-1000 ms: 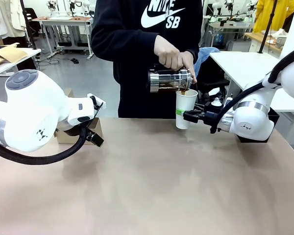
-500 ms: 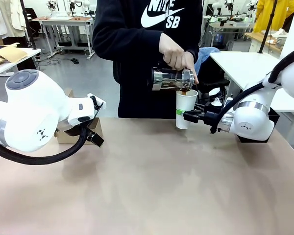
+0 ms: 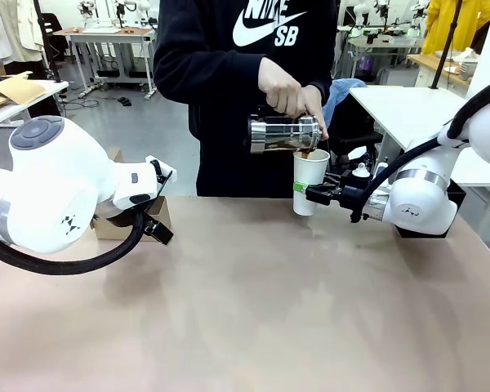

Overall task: Pour a drink into a cup and package it in a carrier.
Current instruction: When a person places the Paper Cup Lid on the 600 ml Paper Cup , lift the 600 ml Paper Cup.

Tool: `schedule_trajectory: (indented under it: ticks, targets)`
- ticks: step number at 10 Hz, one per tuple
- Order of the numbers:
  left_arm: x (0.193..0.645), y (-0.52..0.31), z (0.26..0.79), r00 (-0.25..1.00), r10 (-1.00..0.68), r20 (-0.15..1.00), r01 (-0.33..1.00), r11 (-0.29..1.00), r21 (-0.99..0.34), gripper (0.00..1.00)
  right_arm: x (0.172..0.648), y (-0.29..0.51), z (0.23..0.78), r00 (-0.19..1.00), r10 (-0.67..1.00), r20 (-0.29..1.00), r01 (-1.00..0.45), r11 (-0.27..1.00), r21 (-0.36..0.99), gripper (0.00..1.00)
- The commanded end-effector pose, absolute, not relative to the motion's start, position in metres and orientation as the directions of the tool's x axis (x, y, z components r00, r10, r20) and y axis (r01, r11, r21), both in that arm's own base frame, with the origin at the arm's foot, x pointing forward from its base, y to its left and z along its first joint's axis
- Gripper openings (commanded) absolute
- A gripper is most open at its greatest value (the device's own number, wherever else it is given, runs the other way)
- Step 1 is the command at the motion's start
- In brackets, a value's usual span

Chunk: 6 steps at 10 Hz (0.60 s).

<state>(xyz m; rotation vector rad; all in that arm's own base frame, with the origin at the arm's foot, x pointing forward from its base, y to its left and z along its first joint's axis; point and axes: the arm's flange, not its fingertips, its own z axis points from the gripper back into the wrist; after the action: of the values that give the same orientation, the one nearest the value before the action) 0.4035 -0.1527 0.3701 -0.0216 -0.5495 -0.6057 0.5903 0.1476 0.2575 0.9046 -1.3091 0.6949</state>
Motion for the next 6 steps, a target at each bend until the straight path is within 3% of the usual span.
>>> schedule_trajectory:
  ticks: [1,6]
  targets:
    - [0.4035,-0.1520,0.3704,0.684,-0.534,0.498,0.546,0.827,0.136,1.00,0.5909,0.1491,0.2607,0.160,-0.071,0.985,-0.849,0.499,0.174,0.81]
    - [0.4035,-0.1520,0.3704,0.684,-0.534,0.498,0.546,0.827,0.136,1.00,0.5909,0.1491,0.2607,0.160,-0.071,0.985,-0.849,0.499,0.174,0.81]
